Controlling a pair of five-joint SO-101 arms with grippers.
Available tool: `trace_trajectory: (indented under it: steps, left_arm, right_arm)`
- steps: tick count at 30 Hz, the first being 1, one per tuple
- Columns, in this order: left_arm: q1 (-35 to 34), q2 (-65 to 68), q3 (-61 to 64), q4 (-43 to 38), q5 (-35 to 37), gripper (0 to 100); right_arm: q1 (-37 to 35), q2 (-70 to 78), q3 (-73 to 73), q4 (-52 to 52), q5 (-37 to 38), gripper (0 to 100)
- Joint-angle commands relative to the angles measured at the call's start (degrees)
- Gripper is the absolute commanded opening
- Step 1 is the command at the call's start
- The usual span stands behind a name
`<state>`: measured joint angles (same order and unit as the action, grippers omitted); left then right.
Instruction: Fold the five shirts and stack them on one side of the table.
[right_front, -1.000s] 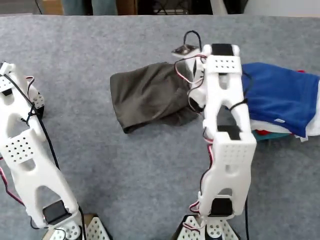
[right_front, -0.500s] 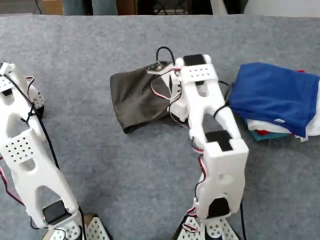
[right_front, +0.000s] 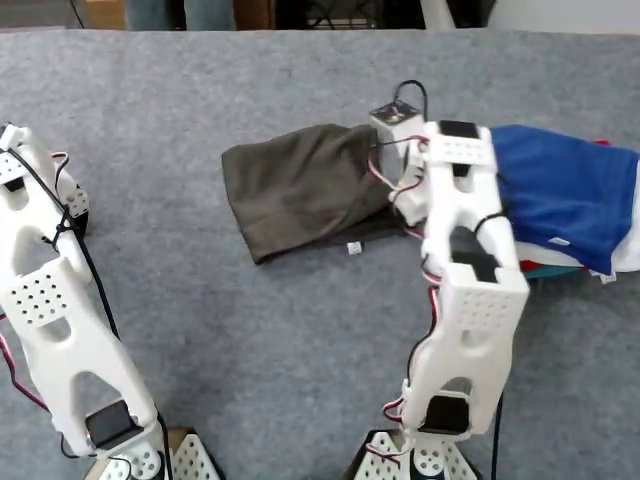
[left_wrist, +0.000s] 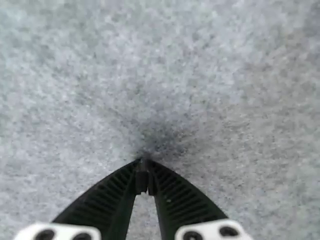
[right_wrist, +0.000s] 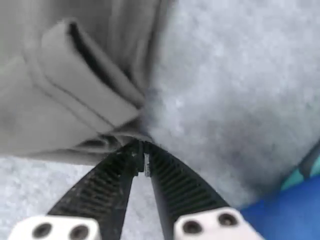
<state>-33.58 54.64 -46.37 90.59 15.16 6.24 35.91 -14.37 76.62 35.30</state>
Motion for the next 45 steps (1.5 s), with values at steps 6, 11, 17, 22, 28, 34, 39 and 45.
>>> trace_trajectory:
  steps: [6,11,17,22,28,34,39,45]
  left_arm:
    - [-0.84,-0.26,0.22,-2.46,-0.62,3]
    - [-0.84,-0.26,0.22,-2.46,-0.62,3]
    - [-0.40,-0.44,0.22,-2.11,-0.62,3]
    - [6.02,-1.41,-1.63,0.09,-2.02,3]
    - [25.36,-5.80,-13.85,3.34,-7.30,3]
    - [40.13,0.53,-20.00,-12.84,-7.47,3]
    - [40.57,9.49,-22.11,-17.67,-7.47,3]
    - [35.56,12.57,-30.73,-8.18,-7.56,3]
  right_arm:
    - [0.00,-6.02,-4.70,12.84,-0.18,1.5]
    - [-5.80,-9.89,-17.63,18.99,-0.53,1.5]
    - [-13.98,-4.00,-23.52,11.08,-5.71,1.5]
    - [-14.24,4.00,-23.52,7.82,-6.33,1.5]
    - [-8.44,5.32,-23.52,18.64,-5.98,1.5]
    - [-0.62,5.23,-22.99,24.44,-5.98,1.5]
    - [4.22,5.23,-22.81,24.62,-6.07,1.5]
    - [5.63,2.33,-20.62,24.62,-6.15,1.5]
